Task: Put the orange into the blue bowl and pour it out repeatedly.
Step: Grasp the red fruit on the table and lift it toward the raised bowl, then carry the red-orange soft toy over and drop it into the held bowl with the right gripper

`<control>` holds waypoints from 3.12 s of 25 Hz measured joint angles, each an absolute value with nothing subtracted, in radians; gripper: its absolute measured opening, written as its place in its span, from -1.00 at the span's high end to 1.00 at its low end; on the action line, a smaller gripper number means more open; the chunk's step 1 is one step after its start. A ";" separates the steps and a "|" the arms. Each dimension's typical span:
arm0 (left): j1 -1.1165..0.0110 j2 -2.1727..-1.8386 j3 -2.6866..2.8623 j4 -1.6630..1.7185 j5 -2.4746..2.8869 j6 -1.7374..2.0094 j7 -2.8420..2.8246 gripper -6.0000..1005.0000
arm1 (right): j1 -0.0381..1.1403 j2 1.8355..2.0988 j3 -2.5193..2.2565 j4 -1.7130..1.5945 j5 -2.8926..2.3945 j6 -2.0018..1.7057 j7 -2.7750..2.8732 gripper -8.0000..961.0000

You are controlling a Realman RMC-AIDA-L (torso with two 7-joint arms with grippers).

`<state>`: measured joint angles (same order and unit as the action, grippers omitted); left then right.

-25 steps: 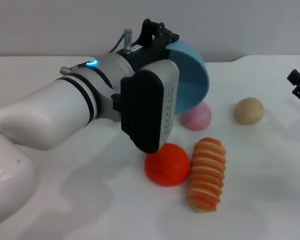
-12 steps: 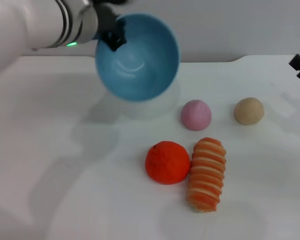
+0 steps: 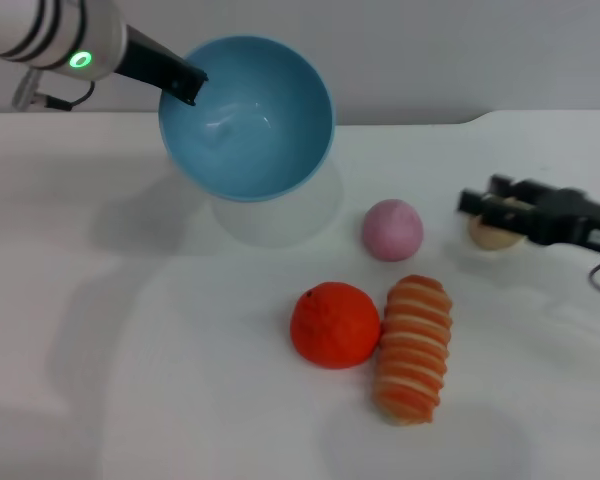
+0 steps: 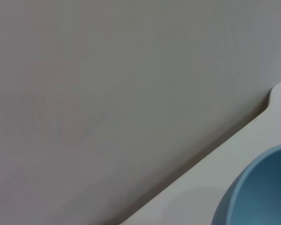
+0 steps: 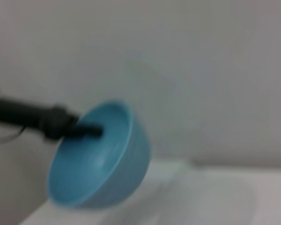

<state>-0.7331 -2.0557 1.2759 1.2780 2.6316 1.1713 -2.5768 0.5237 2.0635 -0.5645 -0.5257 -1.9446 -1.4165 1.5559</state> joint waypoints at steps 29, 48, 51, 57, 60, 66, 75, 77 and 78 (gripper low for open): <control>-0.610 -2.060 1.442 1.263 2.366 0.942 -2.427 0.99 | 0.751 2.087 -1.050 -0.332 -2.000 -1.138 1.716 -0.62; -0.606 -2.058 1.443 1.256 2.371 0.915 -2.426 0.99 | 0.727 2.083 -1.064 -0.353 -1.898 -1.199 1.537 0.46; -0.614 -2.057 1.442 1.252 2.372 0.920 -2.426 0.99 | 0.685 2.079 -1.055 -0.414 -1.866 -1.254 1.528 0.54; -0.617 -2.056 1.439 1.252 2.376 0.916 -2.425 0.99 | 0.564 2.065 -1.044 -0.562 -1.694 -1.451 1.442 0.65; -0.620 -2.054 1.437 1.252 2.385 0.924 -2.425 0.99 | 0.511 2.064 -0.989 -0.664 -1.670 -1.549 1.441 0.70; -0.665 -2.054 1.433 1.252 2.453 1.086 -2.436 0.99 | 0.475 2.066 -0.826 -0.776 -1.660 -1.742 1.431 0.80; -0.666 -2.062 1.495 1.262 2.398 1.203 -2.452 0.99 | 0.510 2.067 -0.811 -0.690 -1.682 -1.690 1.431 0.93; -0.666 -2.062 1.503 1.259 2.383 1.200 -2.452 0.99 | 0.529 2.067 -0.811 -0.646 -1.690 -1.656 1.431 0.90; -0.666 -2.062 1.503 1.259 2.383 1.200 -2.452 0.99 | 0.529 2.067 -0.811 -0.646 -1.690 -1.656 1.431 0.89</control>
<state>-0.6657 -2.0622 1.5030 1.2594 2.3825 1.1996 -2.4515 0.5289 2.0669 -0.8114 -0.6458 -1.6899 -1.6555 1.4306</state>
